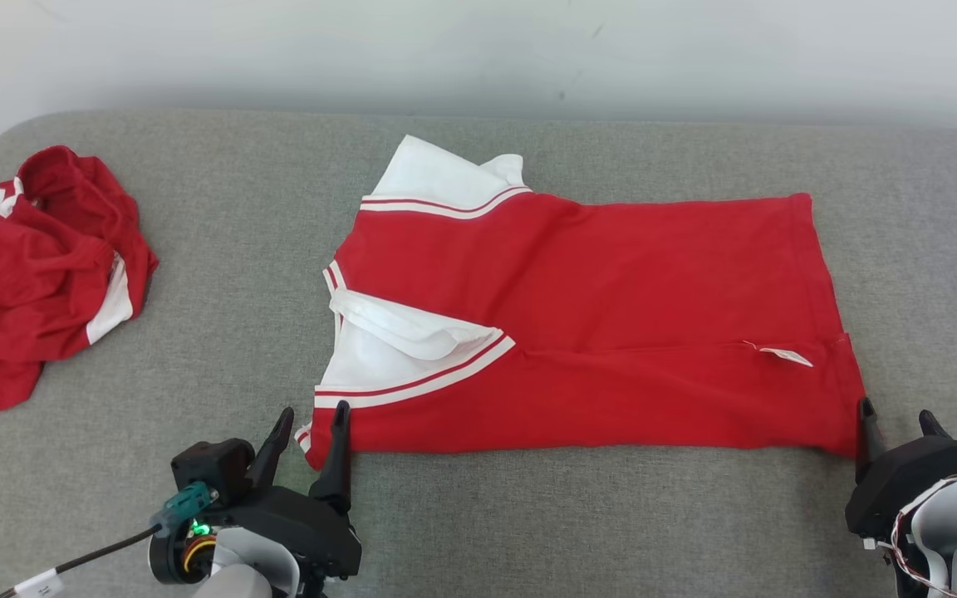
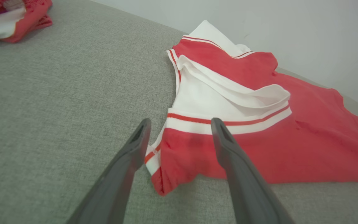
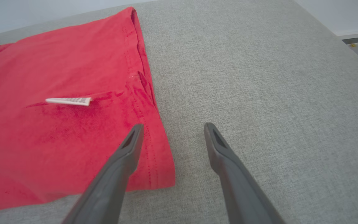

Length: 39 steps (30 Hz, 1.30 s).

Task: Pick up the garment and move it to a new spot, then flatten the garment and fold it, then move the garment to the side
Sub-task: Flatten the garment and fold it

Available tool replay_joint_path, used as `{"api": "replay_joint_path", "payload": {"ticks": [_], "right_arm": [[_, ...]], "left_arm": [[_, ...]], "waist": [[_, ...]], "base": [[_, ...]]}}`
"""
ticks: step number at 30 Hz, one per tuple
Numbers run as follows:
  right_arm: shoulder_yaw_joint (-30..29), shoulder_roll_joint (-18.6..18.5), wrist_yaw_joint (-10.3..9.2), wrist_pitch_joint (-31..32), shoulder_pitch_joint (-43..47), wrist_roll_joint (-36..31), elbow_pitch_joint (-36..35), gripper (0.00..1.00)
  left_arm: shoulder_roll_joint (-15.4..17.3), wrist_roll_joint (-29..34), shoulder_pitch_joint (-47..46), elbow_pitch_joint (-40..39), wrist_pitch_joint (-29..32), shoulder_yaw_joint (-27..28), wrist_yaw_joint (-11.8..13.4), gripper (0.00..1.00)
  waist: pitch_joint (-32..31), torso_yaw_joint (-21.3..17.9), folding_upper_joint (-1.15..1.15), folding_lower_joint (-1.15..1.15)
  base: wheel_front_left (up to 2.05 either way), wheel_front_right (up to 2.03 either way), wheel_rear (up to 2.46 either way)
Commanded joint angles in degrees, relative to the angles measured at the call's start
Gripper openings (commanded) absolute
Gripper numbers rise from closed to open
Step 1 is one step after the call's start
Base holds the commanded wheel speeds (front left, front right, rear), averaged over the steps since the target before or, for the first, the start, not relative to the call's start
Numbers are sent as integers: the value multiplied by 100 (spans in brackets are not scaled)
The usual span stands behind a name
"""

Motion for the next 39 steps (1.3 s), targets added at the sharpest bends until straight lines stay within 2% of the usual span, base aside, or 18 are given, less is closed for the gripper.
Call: {"api": "replay_joint_path", "payload": {"ticks": [1,12,15,17,18,19,20,21,28,35,38,39], "right_arm": [[20,10,4,38,84,72,-47,100],[298,8,4,179,23,229,-264,100],[326,8,4,195,-20,213,-306,100],[339,9,4,193,-37,202,-323,100],[334,9,4,203,-40,198,-326,100],[323,9,4,221,-44,193,-327,100],[305,8,4,240,-55,184,-343,100],[263,7,4,248,-76,148,-372,100],[135,12,4,445,-330,-59,-325,100],[179,13,5,1499,-400,-419,217,100],[308,27,10,1701,-322,-373,195,100],[333,30,10,1756,-297,-356,199,89]], "left_arm": [[21,79,64,-10,35,-52,58,100],[4,466,-426,749,552,-281,780,100],[-22,433,-524,1013,789,-314,872,100],[-63,394,-562,1163,950,-369,814,100],[-94,378,-564,1213,997,-389,789,91],[-126,344,-561,1252,1053,-415,723,47],[-169,321,-557,1275,1087,-455,662,28],[-196,312,-544,1289,1102,-488,599,0],[-190,293,-332,1253,1000,-585,445,0],[-242,297,-318,1255,955,-656,399,0],[-242,300,-340,1236,911,-662,386,0],[-233,309,-344,1234,899,-668,379,0]], "waist": [[-42,-33,0,1],[73,-167,0,1],[131,-188,0,1],[167,-196,0,1],[181,-194,0,1],[193,-190,0,1],[205,-180,0,1],[213,-172,0,1],[232,-90,0,1],[241,71,0,1],[243,110,0,1],[243,115,0,1]], "base": [[0,0,0],[0,0,0],[0,0,0],[0,0,0],[0,0,0],[0,0,0],[0,0,0],[0,0,0],[0,0,0],[0,0,0],[0,0,0],[0,0,0]]}}
